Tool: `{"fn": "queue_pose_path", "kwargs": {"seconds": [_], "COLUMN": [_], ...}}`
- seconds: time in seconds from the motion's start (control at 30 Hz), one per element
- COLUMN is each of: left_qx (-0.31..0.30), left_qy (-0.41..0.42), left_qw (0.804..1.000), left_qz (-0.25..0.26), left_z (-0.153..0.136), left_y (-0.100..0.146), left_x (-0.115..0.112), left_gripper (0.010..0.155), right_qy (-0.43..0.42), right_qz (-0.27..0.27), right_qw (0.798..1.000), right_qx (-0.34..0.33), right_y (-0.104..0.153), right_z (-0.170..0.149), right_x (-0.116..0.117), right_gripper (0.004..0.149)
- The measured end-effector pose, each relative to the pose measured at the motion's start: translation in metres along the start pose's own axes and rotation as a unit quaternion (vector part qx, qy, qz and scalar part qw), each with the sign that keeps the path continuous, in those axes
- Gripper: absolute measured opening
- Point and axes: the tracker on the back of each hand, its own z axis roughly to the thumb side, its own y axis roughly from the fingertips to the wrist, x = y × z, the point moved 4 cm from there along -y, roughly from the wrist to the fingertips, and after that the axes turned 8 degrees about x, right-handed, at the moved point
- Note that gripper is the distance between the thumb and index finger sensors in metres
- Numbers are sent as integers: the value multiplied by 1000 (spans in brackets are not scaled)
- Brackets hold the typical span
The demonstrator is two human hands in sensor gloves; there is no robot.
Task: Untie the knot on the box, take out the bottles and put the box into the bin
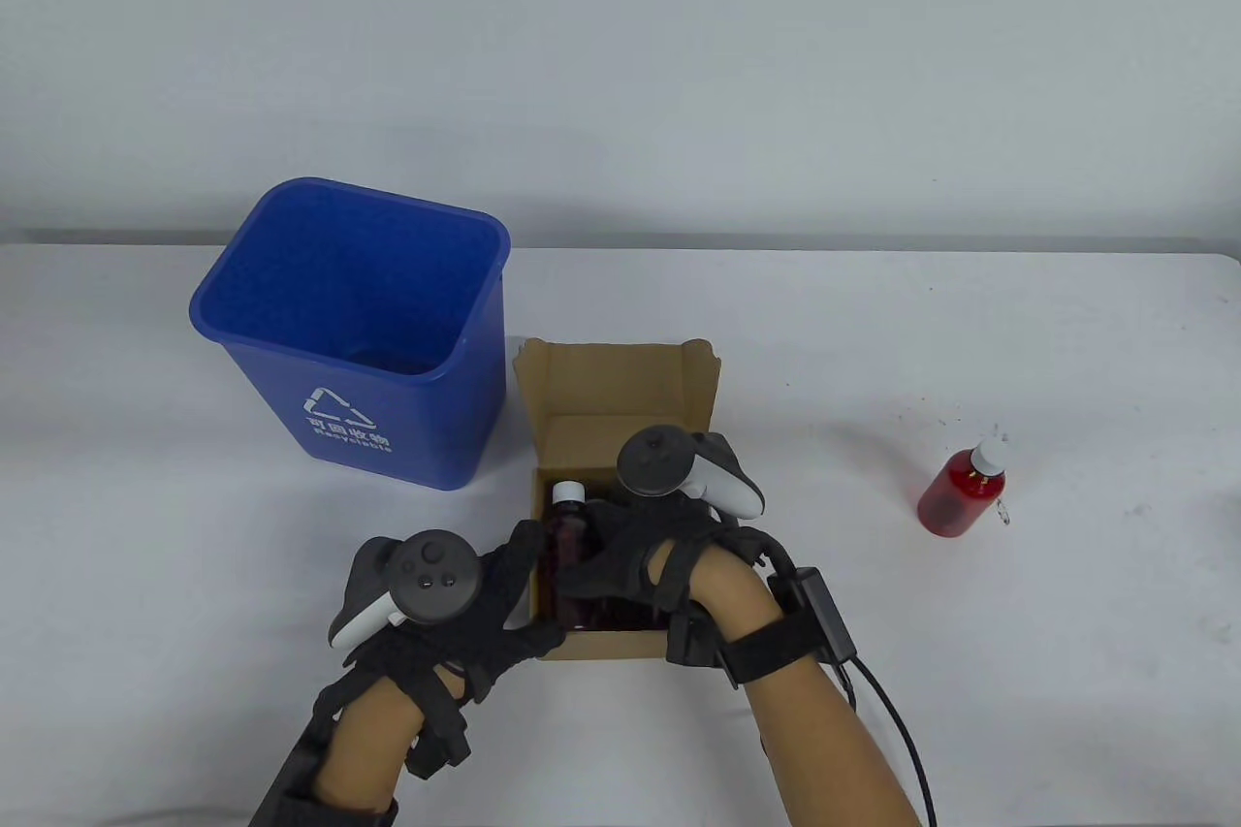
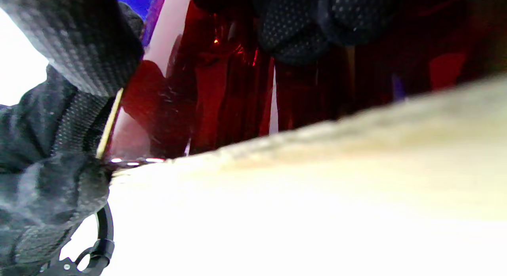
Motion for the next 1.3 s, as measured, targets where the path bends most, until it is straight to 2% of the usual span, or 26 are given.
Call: {"fn": "queue_pose_path", "kwargs": {"seconds": [0.53, 0.73, 0.83, 1.1, 1.17, 1.3], "left_qx": [0, 1, -1, 2, 4, 5], "left_qy": [-9, -22, -26, -29, -28, -28], "left_qw": [1000, 1000, 999, 999, 999, 999], "left_qz": [9, 17, 19, 24, 24, 22], "left_z": [1, 4, 5, 5, 5, 5], "left_y": [1, 3, 4, 5, 5, 5], "left_x": [1, 1, 2, 2, 2, 1], "left_gripper": [102, 100, 98, 95, 96, 96], "right_qy": [-89, -59, -51, -54, -71, -100], "right_qz": [20, 3, -17, -98, -128, -206], "right_qw": [994, 997, 996, 987, 980, 959], "right_qx": [-60, -59, -70, -118, -132, -169], "right_y": [11, 16, 22, 43, 53, 96], "right_z": [3, 9, 13, 20, 20, 15], "right_x": [7, 12, 11, -2, -8, -33], "right_gripper": [89, 87, 89, 84, 84, 84]}}
